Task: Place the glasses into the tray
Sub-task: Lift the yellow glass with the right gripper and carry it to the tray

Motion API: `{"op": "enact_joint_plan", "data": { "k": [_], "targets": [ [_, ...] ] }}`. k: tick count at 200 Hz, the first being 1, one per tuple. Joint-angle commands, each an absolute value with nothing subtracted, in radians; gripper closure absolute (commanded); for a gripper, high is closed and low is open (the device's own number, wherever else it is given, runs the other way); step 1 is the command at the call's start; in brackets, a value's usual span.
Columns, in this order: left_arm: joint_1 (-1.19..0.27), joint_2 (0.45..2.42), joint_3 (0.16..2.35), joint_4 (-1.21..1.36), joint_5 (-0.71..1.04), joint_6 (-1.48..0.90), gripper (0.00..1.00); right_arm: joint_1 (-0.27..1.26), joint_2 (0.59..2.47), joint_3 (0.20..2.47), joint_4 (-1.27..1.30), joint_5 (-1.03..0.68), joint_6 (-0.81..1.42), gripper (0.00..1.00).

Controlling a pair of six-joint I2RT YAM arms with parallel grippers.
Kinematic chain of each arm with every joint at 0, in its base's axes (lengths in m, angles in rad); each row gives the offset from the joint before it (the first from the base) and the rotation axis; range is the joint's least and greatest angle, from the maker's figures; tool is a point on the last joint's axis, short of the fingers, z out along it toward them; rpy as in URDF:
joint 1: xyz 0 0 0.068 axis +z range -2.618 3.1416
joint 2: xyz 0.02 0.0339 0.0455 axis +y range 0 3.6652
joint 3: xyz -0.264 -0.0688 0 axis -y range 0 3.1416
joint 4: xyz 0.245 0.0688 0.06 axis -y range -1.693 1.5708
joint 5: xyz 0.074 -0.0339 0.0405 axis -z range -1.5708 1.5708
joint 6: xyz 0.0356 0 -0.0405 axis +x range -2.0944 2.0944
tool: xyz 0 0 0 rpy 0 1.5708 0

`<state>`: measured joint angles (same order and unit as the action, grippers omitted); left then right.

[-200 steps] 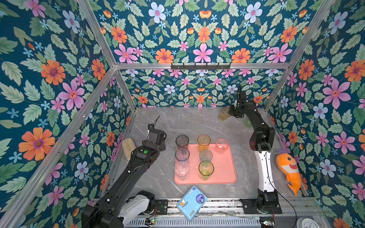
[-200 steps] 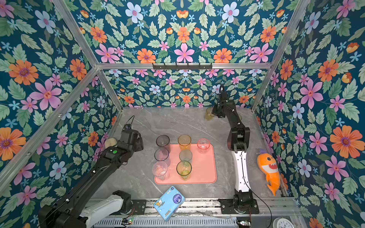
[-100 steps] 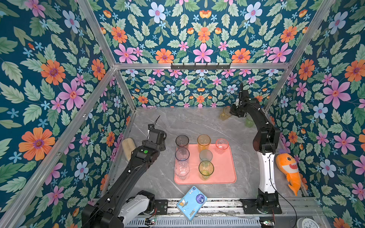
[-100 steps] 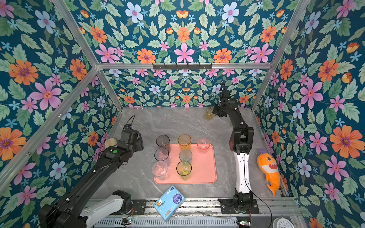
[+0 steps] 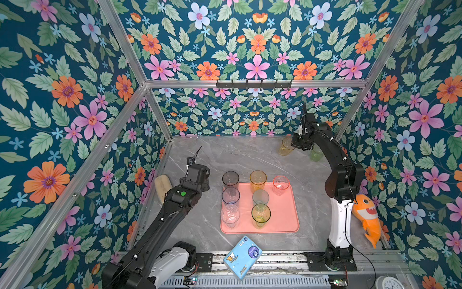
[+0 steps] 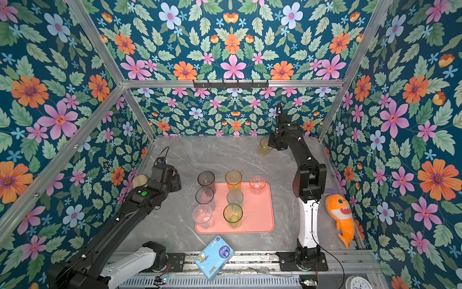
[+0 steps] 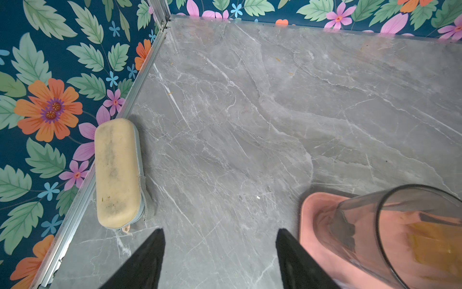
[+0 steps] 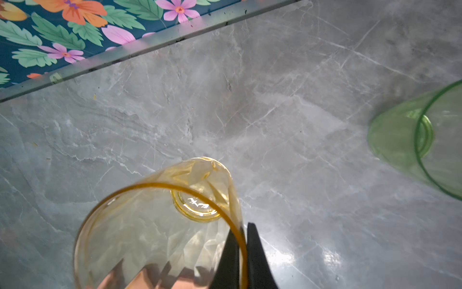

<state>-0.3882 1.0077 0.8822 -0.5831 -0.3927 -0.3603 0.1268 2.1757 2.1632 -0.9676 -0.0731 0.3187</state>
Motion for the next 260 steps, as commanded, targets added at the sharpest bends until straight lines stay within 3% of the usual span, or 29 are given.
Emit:
{"op": "enact_joint_plan", "data": {
  "k": [1, 118, 260],
  "targets": [
    [-0.388, 0.999, 0.878, -0.578, -0.392, -0.356, 0.27, 0.131, 2.120, 2.098, -0.981, -0.033, 0.316, 1.00],
    [-0.388, 0.997, 0.882, -0.571, -0.375, -0.351, 0.27, 0.138, 1.806, 1.670, -0.940, 0.090, 0.331, 1.00],
    [-0.388, 0.991, 0.879, -0.560, -0.351, -0.357, 0.27, 0.193, 1.414, 1.204, -0.871, 0.119, 0.385, 1.00]
  ]
}}
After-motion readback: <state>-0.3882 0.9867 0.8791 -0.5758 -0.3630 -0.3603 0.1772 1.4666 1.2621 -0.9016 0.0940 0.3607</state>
